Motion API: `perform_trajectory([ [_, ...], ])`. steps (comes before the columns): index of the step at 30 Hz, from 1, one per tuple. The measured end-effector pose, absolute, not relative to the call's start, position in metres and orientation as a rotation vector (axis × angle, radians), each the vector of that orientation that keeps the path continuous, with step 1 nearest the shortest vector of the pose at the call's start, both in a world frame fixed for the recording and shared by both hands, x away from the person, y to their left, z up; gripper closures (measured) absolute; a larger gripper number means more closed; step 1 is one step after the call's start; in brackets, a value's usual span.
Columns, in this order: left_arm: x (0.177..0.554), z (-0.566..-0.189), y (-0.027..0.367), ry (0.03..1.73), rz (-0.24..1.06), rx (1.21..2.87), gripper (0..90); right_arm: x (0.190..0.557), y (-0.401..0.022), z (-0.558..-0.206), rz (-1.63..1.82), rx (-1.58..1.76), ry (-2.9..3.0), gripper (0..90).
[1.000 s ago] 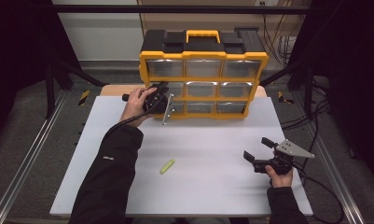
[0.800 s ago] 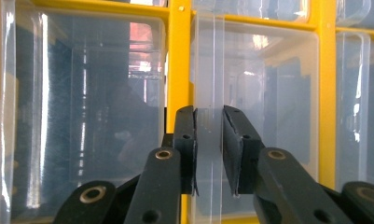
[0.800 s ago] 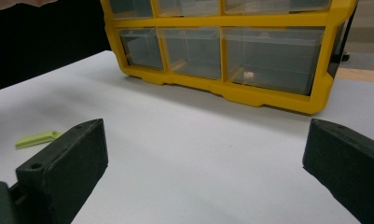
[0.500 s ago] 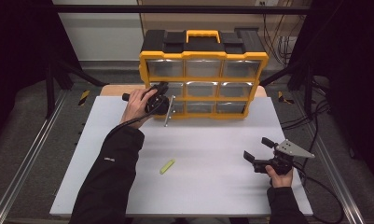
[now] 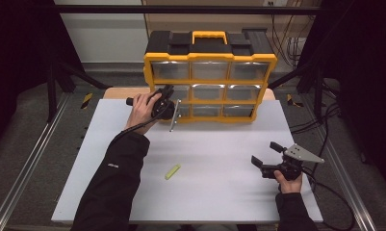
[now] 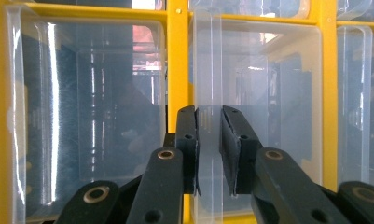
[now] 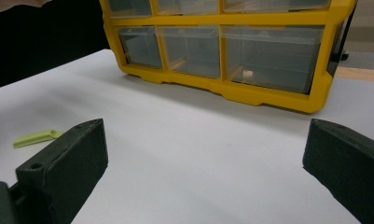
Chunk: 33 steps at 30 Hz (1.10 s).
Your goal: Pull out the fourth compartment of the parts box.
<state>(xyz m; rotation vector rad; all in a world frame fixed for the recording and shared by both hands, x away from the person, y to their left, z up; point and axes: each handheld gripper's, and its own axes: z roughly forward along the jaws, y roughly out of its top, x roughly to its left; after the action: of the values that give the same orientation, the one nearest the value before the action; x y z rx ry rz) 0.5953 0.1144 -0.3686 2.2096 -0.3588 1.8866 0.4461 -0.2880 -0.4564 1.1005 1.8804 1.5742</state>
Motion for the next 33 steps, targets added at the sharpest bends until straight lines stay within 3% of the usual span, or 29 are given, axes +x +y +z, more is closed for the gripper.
perform_trajectory([
  [33,0.577,-0.371,0.116,-0.355,1.902,2.191,77.5,0.446,-0.288,-0.456,1.572,1.102,1.88,0.5],
])
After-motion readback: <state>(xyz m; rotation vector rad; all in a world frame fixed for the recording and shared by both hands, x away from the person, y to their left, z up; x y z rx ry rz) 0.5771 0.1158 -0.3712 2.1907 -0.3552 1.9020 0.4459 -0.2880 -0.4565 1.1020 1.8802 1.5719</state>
